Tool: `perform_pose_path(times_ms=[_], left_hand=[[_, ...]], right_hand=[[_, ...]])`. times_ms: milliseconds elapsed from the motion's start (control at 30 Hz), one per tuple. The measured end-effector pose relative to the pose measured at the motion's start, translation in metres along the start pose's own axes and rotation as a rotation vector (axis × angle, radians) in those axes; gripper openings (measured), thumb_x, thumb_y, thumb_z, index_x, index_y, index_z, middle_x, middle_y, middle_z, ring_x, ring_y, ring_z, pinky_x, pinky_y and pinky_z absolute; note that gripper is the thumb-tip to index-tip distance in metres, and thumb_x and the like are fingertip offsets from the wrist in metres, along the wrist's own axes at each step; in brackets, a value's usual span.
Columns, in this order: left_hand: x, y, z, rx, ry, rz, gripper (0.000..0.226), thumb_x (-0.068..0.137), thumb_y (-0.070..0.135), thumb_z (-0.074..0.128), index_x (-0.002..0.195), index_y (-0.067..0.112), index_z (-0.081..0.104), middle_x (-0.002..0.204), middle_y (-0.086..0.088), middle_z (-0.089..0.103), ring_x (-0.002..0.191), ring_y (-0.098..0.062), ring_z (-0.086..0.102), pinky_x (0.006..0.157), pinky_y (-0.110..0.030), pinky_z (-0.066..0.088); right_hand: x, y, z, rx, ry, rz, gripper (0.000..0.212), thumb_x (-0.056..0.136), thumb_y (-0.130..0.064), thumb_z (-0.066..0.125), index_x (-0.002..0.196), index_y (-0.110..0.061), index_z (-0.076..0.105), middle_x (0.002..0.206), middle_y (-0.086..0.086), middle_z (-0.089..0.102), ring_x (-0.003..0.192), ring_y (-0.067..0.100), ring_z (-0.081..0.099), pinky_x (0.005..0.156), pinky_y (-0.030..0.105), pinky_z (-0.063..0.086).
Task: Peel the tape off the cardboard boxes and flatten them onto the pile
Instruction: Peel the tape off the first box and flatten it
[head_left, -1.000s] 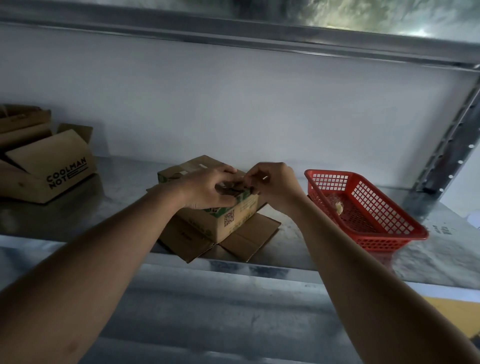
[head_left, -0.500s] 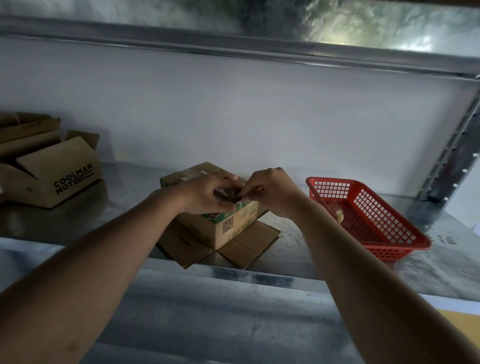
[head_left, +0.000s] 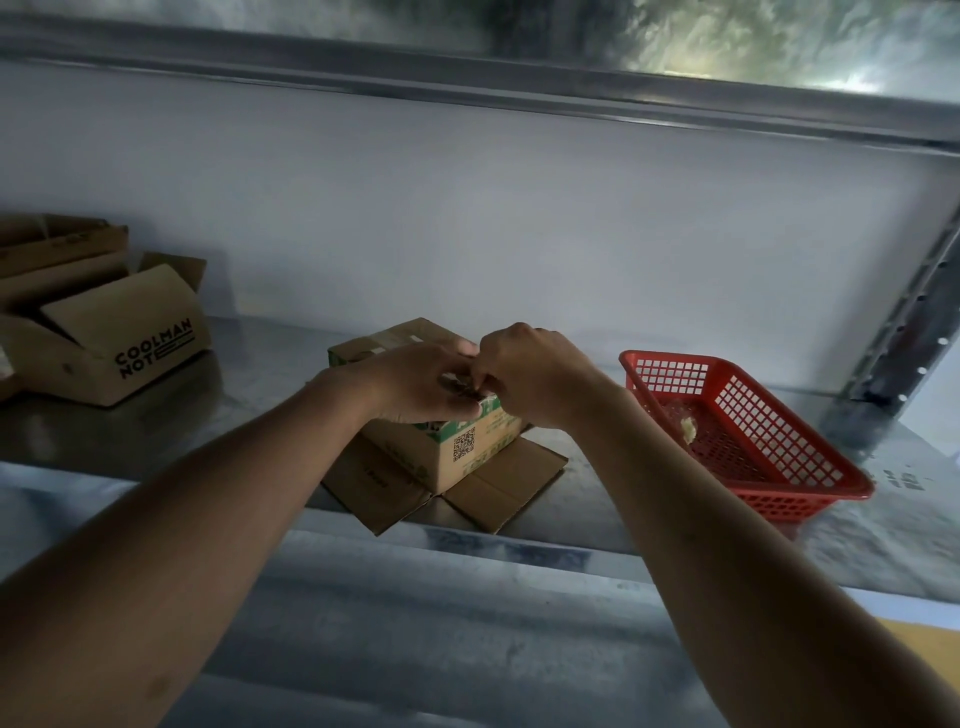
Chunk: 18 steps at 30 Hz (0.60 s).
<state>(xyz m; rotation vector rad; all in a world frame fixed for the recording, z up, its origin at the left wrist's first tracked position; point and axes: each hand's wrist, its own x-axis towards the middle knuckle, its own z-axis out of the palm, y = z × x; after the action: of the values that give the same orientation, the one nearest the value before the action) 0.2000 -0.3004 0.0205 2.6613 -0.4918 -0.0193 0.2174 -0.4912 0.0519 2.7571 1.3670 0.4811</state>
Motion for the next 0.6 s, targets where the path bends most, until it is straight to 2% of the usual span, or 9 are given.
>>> perform_pose_path(times_ms=[100, 133, 233, 333, 400, 467, 533, 600], left_hand=[[-0.001, 0.0, 0.001, -0.017, 0.003, -0.049, 0.014, 0.085, 0.051, 0.059, 0.089, 0.038, 0.059, 0.087, 0.021, 0.067, 0.087, 0.001, 0.064, 0.067, -0.028, 0.048], [-0.002, -0.001, 0.0, -0.01, -0.005, -0.057, 0.013, 0.087, 0.049, 0.061, 0.088, 0.037, 0.062, 0.086, 0.019, 0.07, 0.084, 0.003, 0.065, 0.066, -0.026, 0.047], [-0.005, -0.006, -0.002, -0.004, -0.034, -0.076, 0.022, 0.089, 0.053, 0.06, 0.103, 0.036, 0.064, 0.101, 0.018, 0.073, 0.096, 0.002, 0.066, 0.068, -0.025, 0.048], [-0.009, -0.014, -0.008, -0.024, -0.032, -0.073, 0.052, 0.086, 0.06, 0.065, 0.132, 0.044, 0.05, 0.113, 0.026, 0.065, 0.103, 0.004, 0.061, 0.072, -0.025, 0.049], [-0.011, -0.02, -0.01, -0.034, 0.0, -0.078, 0.072, 0.081, 0.067, 0.071, 0.144, 0.046, 0.043, 0.128, 0.022, 0.063, 0.113, -0.002, 0.061, 0.083, -0.031, 0.054], [-0.012, -0.025, -0.012, 0.042, 0.08, -0.09, 0.098, 0.071, 0.085, 0.069, 0.153, 0.04, 0.038, 0.146, 0.016, 0.051, 0.128, -0.009, 0.052, 0.094, -0.036, 0.05], [-0.014, -0.028, -0.015, 0.179, 0.187, -0.104, 0.118, 0.06, 0.1, 0.061, 0.154, 0.033, 0.038, 0.14, 0.014, 0.038, 0.13, -0.01, 0.04, 0.096, -0.036, 0.043], [-0.02, -0.031, -0.022, 0.28, 0.229, -0.14, 0.113, 0.055, 0.104, 0.057, 0.143, 0.033, 0.046, 0.122, 0.011, 0.035, 0.122, -0.012, 0.035, 0.095, -0.038, 0.043]], right_hand=[[0.007, -0.012, -0.001, 0.067, 0.047, -0.02, 0.027, 0.094, -0.011, 0.061, 0.107, -0.03, 0.075, 0.104, -0.006, 0.068, 0.093, 0.017, 0.064, 0.072, 0.035, 0.057], [0.01, -0.015, -0.003, 0.106, 0.062, -0.018, 0.025, 0.093, -0.013, 0.061, 0.104, -0.03, 0.075, 0.102, -0.007, 0.068, 0.092, 0.016, 0.063, 0.071, 0.035, 0.055], [0.015, -0.014, -0.005, 0.275, 0.085, 0.028, 0.015, 0.093, -0.022, 0.065, 0.095, -0.033, 0.075, 0.095, -0.012, 0.068, 0.092, 0.013, 0.062, 0.074, 0.038, 0.056], [0.013, 0.003, 0.002, 0.403, 0.105, 0.158, 0.012, 0.095, -0.024, 0.064, 0.093, -0.035, 0.069, 0.103, -0.01, 0.065, 0.099, 0.014, 0.062, 0.081, 0.042, 0.058], [0.009, 0.011, 0.012, 0.46, 0.071, 0.269, 0.016, 0.098, -0.023, 0.058, 0.093, -0.037, 0.063, 0.113, -0.005, 0.066, 0.106, 0.019, 0.062, 0.08, 0.043, 0.059], [0.007, 0.01, 0.024, 0.506, 0.057, 0.294, 0.019, 0.1, -0.02, 0.054, 0.093, -0.036, 0.062, 0.112, -0.003, 0.071, 0.101, 0.022, 0.067, 0.073, 0.042, 0.06], [0.007, 0.007, 0.031, 0.487, 0.084, 0.295, 0.022, 0.099, -0.016, 0.055, 0.092, -0.036, 0.062, 0.109, -0.003, 0.073, 0.097, 0.022, 0.068, 0.071, 0.039, 0.059], [0.01, 0.006, 0.031, 0.45, 0.11, 0.334, 0.018, 0.098, -0.016, 0.056, 0.094, -0.03, 0.065, 0.11, -0.001, 0.074, 0.098, 0.023, 0.066, 0.075, 0.041, 0.059]])
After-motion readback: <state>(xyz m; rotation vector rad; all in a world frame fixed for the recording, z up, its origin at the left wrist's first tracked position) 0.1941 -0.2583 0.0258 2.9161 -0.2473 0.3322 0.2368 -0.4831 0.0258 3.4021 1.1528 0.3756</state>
